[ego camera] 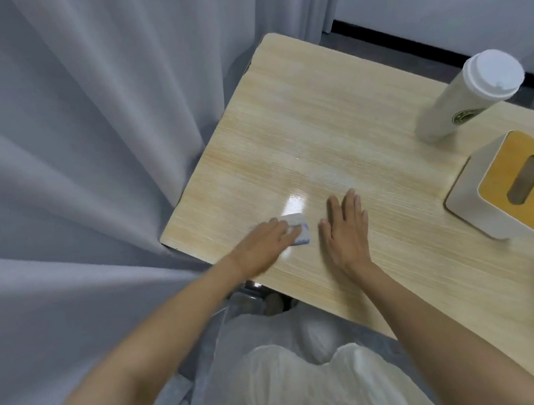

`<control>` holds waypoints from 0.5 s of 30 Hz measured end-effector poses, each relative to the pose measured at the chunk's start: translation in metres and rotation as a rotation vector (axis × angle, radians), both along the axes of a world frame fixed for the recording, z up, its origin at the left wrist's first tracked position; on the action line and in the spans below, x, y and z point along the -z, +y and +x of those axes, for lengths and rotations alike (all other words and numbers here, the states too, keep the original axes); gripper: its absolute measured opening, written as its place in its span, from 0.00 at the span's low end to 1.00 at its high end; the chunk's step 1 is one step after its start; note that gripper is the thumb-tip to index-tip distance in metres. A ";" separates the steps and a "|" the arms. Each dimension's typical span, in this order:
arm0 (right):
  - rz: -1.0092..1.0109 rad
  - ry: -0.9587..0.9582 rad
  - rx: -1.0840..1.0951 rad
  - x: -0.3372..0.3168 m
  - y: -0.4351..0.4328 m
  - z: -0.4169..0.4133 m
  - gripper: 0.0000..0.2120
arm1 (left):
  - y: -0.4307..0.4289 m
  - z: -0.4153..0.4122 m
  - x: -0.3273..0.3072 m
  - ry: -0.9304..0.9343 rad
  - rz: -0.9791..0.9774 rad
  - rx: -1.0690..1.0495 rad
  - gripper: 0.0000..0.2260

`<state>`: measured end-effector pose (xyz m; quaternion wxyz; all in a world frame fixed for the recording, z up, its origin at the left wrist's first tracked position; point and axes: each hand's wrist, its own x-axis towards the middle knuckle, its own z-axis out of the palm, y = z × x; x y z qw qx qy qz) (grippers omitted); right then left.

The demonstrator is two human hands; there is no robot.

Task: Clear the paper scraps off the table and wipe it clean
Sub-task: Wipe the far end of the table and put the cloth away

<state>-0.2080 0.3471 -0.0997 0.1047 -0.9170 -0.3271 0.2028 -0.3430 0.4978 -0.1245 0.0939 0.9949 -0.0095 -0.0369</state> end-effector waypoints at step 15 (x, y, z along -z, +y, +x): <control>-0.024 -0.025 0.068 0.030 -0.011 0.053 0.27 | 0.043 0.114 -0.004 -0.113 -0.092 0.006 0.18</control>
